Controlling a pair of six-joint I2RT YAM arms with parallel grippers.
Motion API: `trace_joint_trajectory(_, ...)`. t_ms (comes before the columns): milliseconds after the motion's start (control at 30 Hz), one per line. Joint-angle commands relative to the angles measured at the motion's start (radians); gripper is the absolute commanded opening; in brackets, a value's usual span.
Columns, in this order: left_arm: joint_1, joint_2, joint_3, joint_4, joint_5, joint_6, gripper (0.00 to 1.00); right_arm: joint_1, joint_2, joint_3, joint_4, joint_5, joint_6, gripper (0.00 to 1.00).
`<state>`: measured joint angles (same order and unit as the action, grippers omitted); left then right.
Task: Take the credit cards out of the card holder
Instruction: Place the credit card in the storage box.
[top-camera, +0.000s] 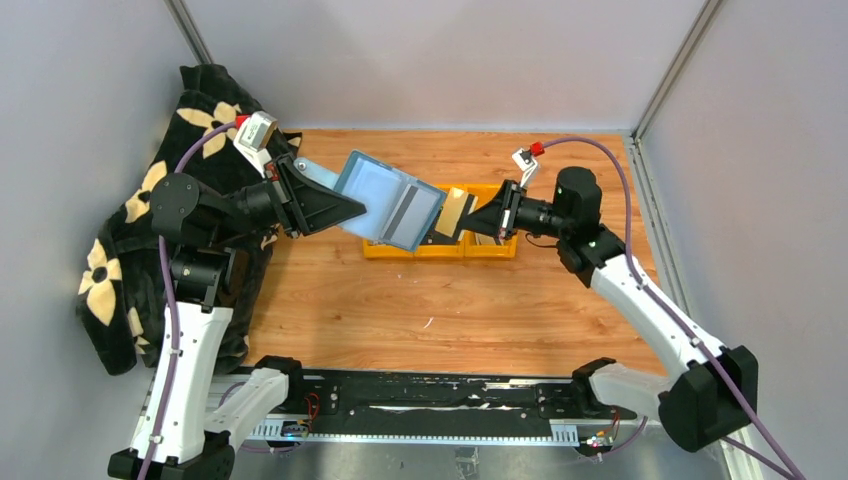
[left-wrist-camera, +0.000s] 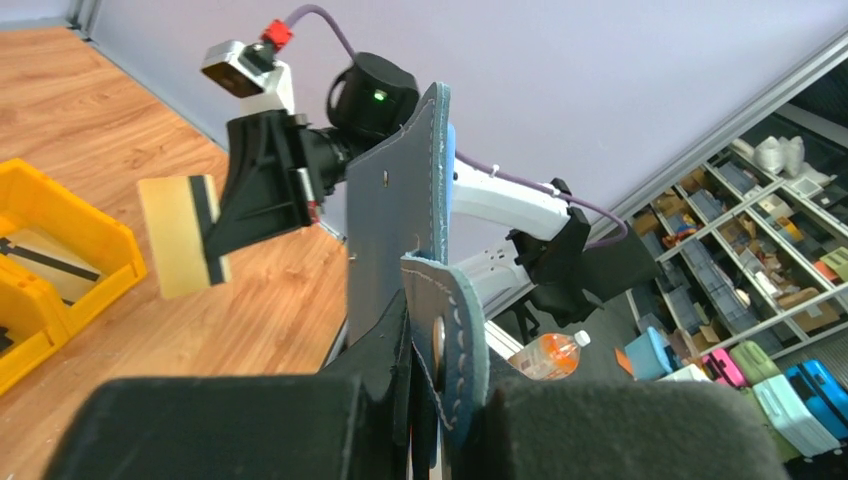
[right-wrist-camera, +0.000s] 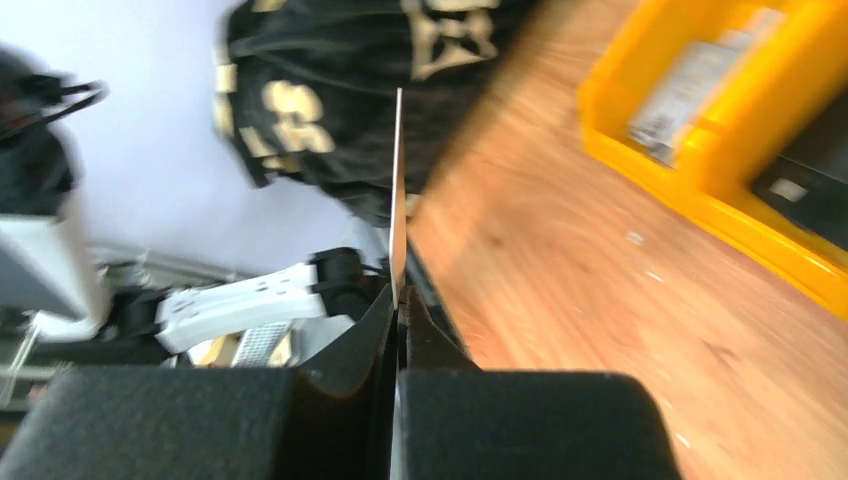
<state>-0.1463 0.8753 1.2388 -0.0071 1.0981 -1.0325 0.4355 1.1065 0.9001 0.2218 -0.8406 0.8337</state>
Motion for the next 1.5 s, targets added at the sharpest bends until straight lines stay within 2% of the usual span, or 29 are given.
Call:
trace_joint_trajectory(0, -0.001, -0.011, 0.029, -0.024, 0.016, 0.028, 0.0, -0.078, 0.066, 0.098, -0.493, 0.148, -0.33, 0.0)
trace_joint_trajectory(167, -0.001, -0.023, 0.03, -0.05, 0.014, 0.053, 0.0, -0.11, 0.203, 0.184, -0.677, 0.427, -0.46, 0.0)
trace_joint_trajectory(367, -0.001, -0.035, 0.022, -0.071, 0.008, 0.068, 0.0, -0.139, 0.454, 0.331, -0.781, 0.575, -0.525, 0.0)
trace_joint_trajectory(633, -0.001, -0.041, 0.023, -0.101, 0.011, 0.096, 0.0, -0.144, 0.699, 0.533, -0.812, 0.576, -0.524, 0.0)
trace_joint_trajectory(867, -0.001, -0.037, 0.045, -0.121, 0.014, 0.117, 0.0, -0.134, 0.781, 0.567, -0.814, 0.52, -0.518, 0.0)
trace_joint_trajectory(967, -0.001, -0.032, 0.053, -0.121, 0.017, 0.116, 0.0, -0.127, 0.791, 0.56, -0.821, 0.542, -0.521, 0.07)
trace_joint_trajectory(1100, -0.001, -0.03, 0.057, -0.119, 0.02, 0.115, 0.0, -0.109, 0.779, 0.55, -0.831, 0.593, -0.528, 0.23)
trace_joint_trajectory(1233, -0.001, -0.033, 0.06, -0.117, 0.017, 0.111, 0.0, -0.078, 0.743, 0.557, -0.85, 0.707, -0.533, 0.35)
trace_joint_trajectory(1467, -0.001, -0.032, 0.066, -0.118, 0.014, 0.112, 0.0, 0.013, 0.605, 0.605, -0.901, 0.918, -0.518, 0.51)
